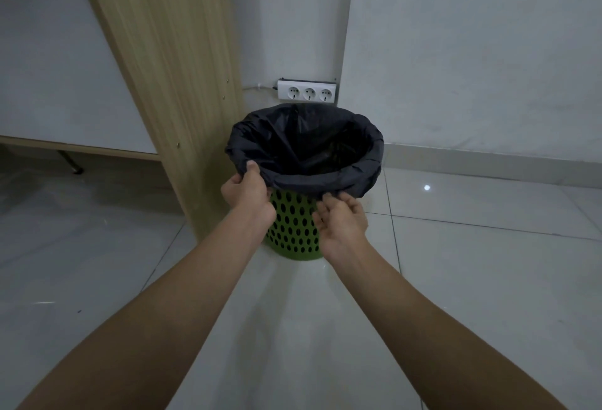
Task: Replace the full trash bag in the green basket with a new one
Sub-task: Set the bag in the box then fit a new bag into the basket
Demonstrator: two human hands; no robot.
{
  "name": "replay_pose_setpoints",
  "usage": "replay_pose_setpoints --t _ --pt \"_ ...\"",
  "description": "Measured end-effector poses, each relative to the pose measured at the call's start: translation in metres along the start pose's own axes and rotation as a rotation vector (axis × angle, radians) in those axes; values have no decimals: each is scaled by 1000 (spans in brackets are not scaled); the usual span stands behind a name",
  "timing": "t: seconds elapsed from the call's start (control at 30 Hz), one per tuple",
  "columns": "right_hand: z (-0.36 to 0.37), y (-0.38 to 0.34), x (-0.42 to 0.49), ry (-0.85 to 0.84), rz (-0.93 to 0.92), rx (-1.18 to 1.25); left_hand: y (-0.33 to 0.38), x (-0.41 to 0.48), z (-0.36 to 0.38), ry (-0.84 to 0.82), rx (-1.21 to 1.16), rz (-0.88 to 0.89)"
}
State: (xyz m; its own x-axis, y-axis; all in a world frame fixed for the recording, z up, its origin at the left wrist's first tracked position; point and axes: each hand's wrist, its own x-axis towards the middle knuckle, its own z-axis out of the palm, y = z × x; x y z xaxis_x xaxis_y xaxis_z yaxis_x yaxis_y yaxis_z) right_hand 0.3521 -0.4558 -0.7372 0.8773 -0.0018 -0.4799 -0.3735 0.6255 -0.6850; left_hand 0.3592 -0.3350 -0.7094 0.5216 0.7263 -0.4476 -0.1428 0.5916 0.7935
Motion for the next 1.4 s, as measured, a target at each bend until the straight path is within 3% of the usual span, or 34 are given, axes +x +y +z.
replay_pose_setpoints --t 0.27,0.47,0.67,0.8,0.93,1.1,1.4 --pt "0 14 5 12 -104 9 -23 -22 -1 -88 27 -20" --pt "-9 14 -5 -47 -179 -2 -26 -22 4 -60 54 63" --pt "-14 12 -6 -89 -386 -373 -22 -9 2 -32 54 68" --pt "-22 17 -3 -106 -737 -871 -15 0 -2 -30 14 65" --pt "-23 22 5 -9 -939 -1021 -11 0 -3 -54 -8 61" --pt "-31 29 10 -97 -950 -1001 -10 -2 -3 -71 -46 62" --pt "-14 14 6 -46 -568 -620 -3 -8 -4 -101 -15 54"
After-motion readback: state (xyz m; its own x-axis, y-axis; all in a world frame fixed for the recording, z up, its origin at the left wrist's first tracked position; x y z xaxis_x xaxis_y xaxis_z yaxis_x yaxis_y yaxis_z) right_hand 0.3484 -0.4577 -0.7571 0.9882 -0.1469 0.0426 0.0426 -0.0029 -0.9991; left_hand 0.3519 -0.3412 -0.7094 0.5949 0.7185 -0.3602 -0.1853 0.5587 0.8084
